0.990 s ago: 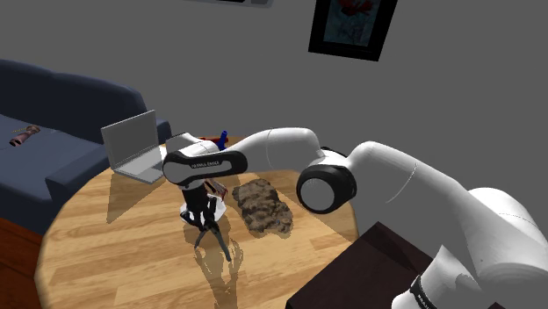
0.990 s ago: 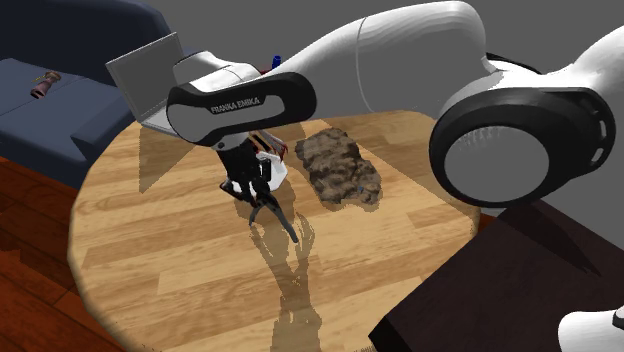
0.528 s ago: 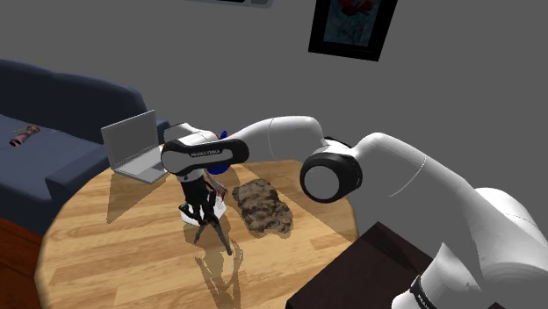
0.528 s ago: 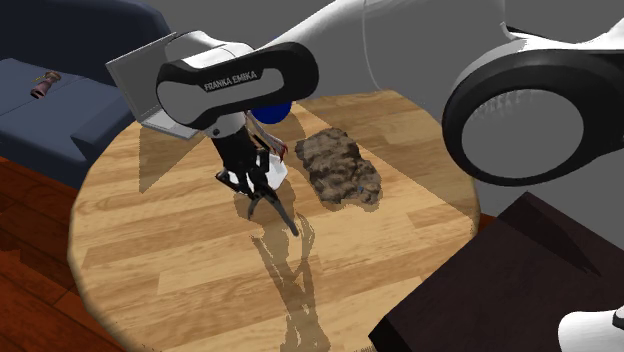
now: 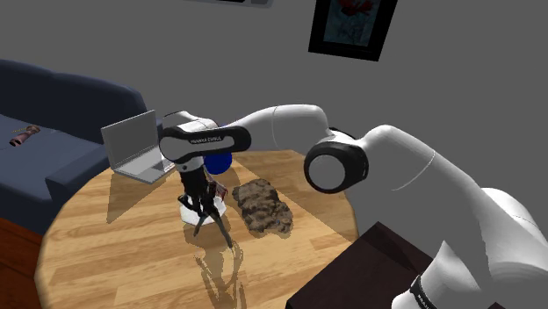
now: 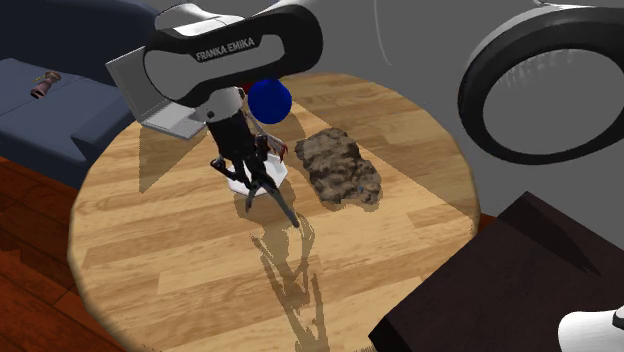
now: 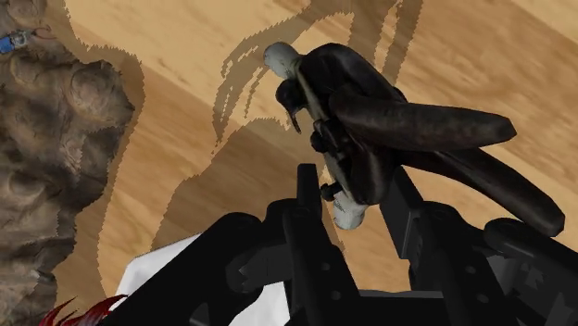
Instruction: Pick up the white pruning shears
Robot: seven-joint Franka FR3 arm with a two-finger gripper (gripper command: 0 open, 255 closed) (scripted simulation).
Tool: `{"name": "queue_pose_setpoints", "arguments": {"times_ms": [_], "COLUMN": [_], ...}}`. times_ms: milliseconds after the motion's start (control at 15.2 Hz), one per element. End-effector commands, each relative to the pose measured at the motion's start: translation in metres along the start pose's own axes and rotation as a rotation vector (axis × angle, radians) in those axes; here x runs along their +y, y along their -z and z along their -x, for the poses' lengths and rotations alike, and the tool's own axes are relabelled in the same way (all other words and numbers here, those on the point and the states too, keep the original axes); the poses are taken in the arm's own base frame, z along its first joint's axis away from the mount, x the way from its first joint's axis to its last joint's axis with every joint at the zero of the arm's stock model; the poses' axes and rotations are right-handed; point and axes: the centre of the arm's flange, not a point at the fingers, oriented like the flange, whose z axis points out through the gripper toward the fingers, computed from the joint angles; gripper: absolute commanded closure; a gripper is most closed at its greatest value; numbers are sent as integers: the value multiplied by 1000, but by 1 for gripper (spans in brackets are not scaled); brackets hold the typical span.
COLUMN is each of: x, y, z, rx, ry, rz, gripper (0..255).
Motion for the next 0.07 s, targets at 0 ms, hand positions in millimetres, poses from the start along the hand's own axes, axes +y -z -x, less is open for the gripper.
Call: {"name": "queue_pose_setpoints", "arguments": {"times_ms": [0], "x": [0], "y": [3], "z": [1], "rx": [-1], "ry": [0], "rz": [0], "gripper": [255]}}
